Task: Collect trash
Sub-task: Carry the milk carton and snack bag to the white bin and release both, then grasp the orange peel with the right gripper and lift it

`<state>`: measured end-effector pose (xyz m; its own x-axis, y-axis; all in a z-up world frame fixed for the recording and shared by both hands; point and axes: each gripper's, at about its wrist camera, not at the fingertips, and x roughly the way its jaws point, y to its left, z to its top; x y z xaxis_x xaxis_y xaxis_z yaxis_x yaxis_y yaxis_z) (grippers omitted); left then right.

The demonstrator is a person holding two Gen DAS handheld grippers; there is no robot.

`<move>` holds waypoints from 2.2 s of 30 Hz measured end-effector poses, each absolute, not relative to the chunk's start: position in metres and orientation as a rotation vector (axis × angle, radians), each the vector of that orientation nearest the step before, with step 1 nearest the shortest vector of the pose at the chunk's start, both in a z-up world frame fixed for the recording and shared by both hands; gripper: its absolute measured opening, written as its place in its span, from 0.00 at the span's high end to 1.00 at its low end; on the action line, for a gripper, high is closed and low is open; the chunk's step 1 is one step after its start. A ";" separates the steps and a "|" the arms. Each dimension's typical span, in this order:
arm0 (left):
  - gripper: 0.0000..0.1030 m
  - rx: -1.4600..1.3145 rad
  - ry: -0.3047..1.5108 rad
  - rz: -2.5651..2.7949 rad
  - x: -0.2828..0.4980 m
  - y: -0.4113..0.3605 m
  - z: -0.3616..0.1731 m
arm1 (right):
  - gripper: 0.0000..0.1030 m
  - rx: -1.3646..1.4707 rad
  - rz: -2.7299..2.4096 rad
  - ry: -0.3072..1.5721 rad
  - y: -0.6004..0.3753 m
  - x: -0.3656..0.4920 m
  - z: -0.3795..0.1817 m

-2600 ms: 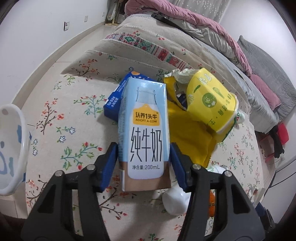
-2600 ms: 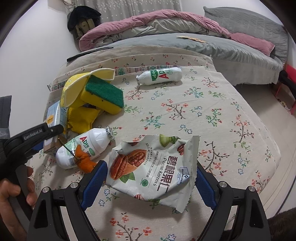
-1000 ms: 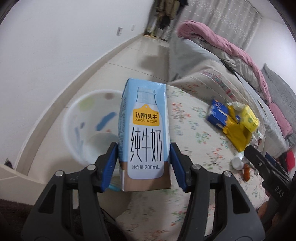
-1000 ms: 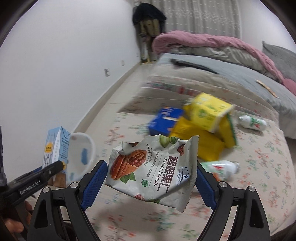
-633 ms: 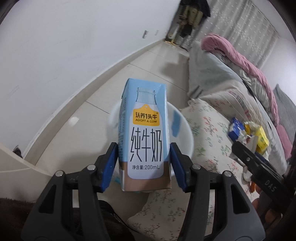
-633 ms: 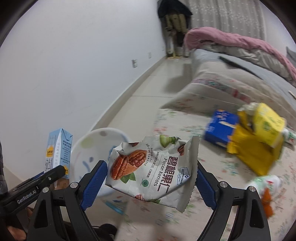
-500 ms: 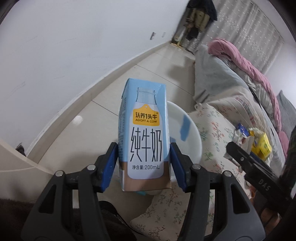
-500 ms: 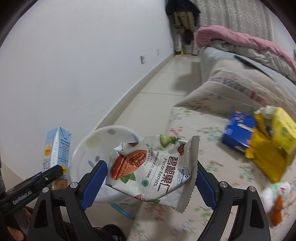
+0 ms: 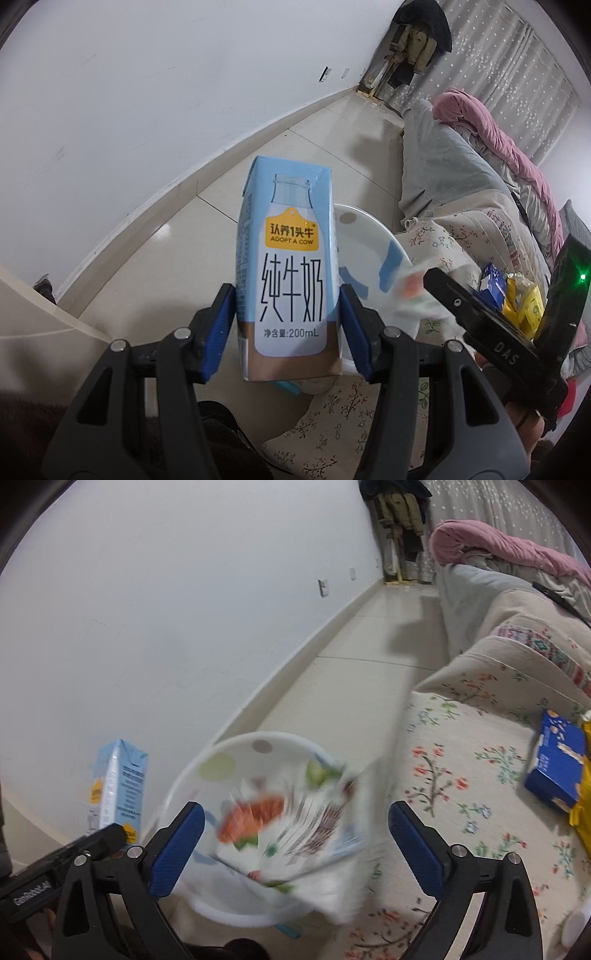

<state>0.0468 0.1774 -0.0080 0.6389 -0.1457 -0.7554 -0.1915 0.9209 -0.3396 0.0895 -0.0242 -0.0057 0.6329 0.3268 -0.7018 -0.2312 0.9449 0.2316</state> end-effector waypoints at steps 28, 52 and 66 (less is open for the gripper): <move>0.44 -0.348 0.960 -0.074 0.072 0.135 -0.022 | 0.00 0.138 0.061 0.759 -0.120 0.023 0.026; 0.01 -0.248 0.955 0.037 0.071 0.108 -0.015 | 0.00 0.211 -0.109 0.716 -0.199 -0.027 0.040; 0.01 -0.175 1.014 -0.044 0.068 0.057 -0.014 | 0.00 0.272 -0.227 0.744 -0.255 -0.053 0.024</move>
<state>0.0675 0.0575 -0.0143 0.5292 -0.1178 -0.8403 -0.0440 0.9852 -0.1659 -0.0526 -0.2551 0.0241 0.7143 -0.1067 -0.6916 0.2977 0.9408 0.1623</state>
